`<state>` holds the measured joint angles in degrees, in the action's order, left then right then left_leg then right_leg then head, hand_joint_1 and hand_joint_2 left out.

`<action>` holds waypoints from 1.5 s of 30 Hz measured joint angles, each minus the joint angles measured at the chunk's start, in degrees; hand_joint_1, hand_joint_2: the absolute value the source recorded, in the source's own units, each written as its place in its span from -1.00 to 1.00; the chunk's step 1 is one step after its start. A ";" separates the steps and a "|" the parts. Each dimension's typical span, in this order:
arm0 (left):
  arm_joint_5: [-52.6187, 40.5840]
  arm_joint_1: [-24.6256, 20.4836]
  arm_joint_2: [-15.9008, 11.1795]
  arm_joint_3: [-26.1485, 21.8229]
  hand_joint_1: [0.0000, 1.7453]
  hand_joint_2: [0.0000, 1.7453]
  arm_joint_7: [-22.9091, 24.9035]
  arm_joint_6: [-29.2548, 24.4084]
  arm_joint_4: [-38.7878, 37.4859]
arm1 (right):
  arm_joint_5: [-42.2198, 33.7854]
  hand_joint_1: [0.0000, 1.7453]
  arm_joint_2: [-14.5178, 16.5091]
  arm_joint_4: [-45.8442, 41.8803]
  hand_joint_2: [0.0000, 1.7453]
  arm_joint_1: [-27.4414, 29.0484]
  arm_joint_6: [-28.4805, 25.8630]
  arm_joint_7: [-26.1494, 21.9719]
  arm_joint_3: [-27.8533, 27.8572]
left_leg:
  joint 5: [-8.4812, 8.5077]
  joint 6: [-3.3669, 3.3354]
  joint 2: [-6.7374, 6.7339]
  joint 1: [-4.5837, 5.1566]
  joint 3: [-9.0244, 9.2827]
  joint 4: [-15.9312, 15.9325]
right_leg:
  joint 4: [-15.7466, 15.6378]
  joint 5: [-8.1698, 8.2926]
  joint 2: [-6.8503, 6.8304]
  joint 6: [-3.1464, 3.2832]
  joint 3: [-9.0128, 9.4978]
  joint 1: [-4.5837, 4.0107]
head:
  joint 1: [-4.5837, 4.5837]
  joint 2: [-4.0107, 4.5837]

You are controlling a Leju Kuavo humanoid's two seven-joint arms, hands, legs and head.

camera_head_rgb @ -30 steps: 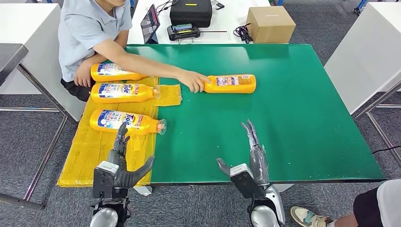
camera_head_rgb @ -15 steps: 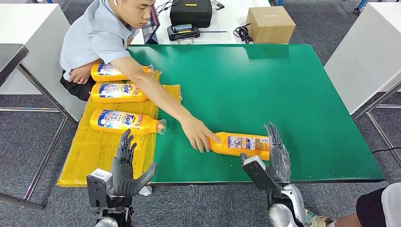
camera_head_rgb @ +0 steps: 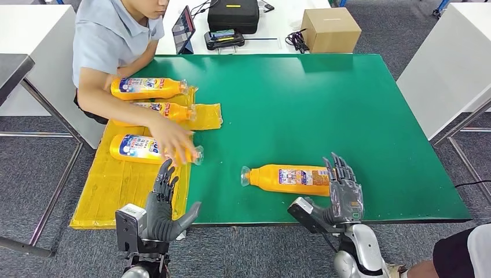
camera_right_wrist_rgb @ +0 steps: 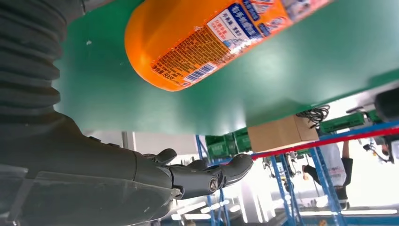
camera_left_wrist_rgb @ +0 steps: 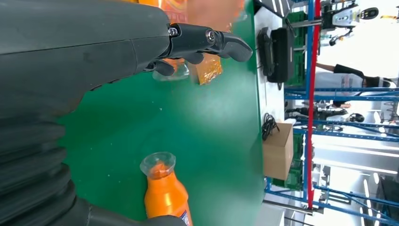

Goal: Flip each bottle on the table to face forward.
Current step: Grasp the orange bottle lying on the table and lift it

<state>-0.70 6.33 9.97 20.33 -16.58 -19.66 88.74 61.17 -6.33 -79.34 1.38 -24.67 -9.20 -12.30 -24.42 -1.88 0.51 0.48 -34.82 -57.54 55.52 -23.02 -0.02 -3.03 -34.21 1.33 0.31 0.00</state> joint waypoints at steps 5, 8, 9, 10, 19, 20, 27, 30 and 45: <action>0.01 -0.38 0.00 0.46 -1.00 1.00 0.64 0.50 -0.09 | 1.43 -1.00 -1.42 3.59 1.00 -3.05 1.30 1.70 -1.63 | 0.01 0.00 0.01 0.00 0.00 0.00 | 0.00 0.00 0.00 0.00 0.00 0.00 | 0.00 0.00; 0.01 -0.64 0.00 0.73 -1.00 1.00 0.73 0.77 -0.21 | 1.31 -1.00 -1.96 6.10 1.00 -5.30 1.83 2.32 -2.10 | 0.01 0.00 0.01 0.00 0.00 -0.01 | 0.00 0.01 0.00 0.00 0.01 0.00 | 0.00 0.00; 0.01 -0.71 0.00 0.83 -1.00 1.00 0.74 0.82 -0.25 | 1.28 -1.00 -2.07 6.81 1.00 -5.89 1.90 2.41 -2.19 | 0.01 0.00 0.01 0.00 0.00 -0.01 | 0.00 0.01 0.00 0.00 0.01 0.01 | 0.00 0.00; 0.02 -0.75 0.00 0.94 -1.00 1.00 0.76 0.87 -0.27 | 1.29 -1.00 -2.14 7.42 1.00 -6.39 1.92 2.46 -2.26 | 0.01 -0.01 0.02 0.01 0.00 -0.01 | 0.00 0.01 -0.01 0.00 0.01 0.01 | 0.00 0.00; 0.00 -1.94 0.04 1.50 -1.00 1.00 0.92 1.36 -1.35 | 2.78 -1.00 -1.92 14.96 1.00 -12.03 2.10 2.89 -3.84 | 0.01 0.00 0.01 0.00 0.00 -0.01 | 0.00 0.01 0.00 0.00 0.00 0.00 | -0.01 0.00; 0.00 -2.05 0.04 1.54 -1.00 1.00 0.95 1.50 -1.50 | 2.83 -1.00 -1.81 15.93 1.00 -12.70 2.53 2.89 -4.22 | 0.02 0.00 0.01 0.00 0.00 -0.01 | 0.00 0.01 0.00 0.00 0.01 0.00 | -0.01 0.00; 0.00 -2.54 0.04 1.64 -1.00 1.00 1.47 2.39 -2.20 | 1.69 -1.00 -1.38 20.72 1.00 -16.02 7.00 3.46 -7.30 | 0.03 0.00 0.01 0.00 -0.01 -0.01 | 0.01 0.02 -0.01 0.00 0.00 0.00 | 0.00 0.00; 0.01 -2.59 0.04 1.73 -1.00 1.00 1.67 2.72 -2.27 | 1.39 -1.00 -1.37 21.74 1.00 -16.81 8.16 3.64 -8.28 | 0.02 0.00 0.02 0.00 -0.02 -0.01 | 0.01 0.02 -0.01 0.00 0.00 0.00 | 0.00 0.00; 1.04 -2.63 0.04 2.56 -1.00 1.00 2.41 4.03 -2.54 | 0.96 -1.00 -2.77 24.50 1.00 -21.96 13.62 5.55 -14.01 | 0.04 -0.01 0.01 0.00 0.07 -0.01 | 0.01 0.04 0.00 0.00 0.07 0.00 | -0.01 0.00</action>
<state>0.34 3.70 10.01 22.88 -14.17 -15.63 86.20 62.13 -9.10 -54.83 -20.58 -11.05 -3.65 -26.31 -24.38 -1.89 0.52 0.48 -34.76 -57.55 55.53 -22.98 -0.02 -3.03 -34.14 1.33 0.30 0.00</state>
